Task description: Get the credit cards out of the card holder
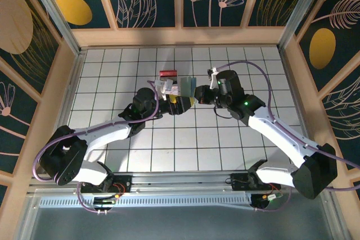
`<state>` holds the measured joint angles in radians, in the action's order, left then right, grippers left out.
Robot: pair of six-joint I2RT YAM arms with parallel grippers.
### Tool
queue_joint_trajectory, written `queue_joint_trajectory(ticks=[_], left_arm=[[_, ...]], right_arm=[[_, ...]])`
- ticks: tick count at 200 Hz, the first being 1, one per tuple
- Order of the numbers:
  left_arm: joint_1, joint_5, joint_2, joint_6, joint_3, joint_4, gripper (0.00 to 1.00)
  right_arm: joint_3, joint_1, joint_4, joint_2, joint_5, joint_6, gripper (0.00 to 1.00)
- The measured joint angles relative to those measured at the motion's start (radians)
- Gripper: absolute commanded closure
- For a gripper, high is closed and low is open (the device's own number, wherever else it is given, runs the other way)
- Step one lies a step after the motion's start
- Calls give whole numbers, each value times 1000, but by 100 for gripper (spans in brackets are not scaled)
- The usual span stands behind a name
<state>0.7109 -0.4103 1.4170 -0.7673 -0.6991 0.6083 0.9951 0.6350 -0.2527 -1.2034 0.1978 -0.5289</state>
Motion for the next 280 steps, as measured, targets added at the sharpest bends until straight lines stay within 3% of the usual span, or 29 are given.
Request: queue_joint_trajectory(ticks=[139, 219, 261, 280], left_arm=[[0, 56, 0, 4, 0, -31, 18], [2, 106, -28, 15, 0, -71, 1], [2, 108, -26, 16, 0, -82, 1], [2, 109, -23, 18, 0, -82, 8]], right_arm=[[22, 8, 10, -40, 5, 0, 100], [31, 15, 16, -64, 5, 0, 100], [31, 15, 16, -64, 3, 0, 100], [31, 15, 16, -64, 1, 0, 100]])
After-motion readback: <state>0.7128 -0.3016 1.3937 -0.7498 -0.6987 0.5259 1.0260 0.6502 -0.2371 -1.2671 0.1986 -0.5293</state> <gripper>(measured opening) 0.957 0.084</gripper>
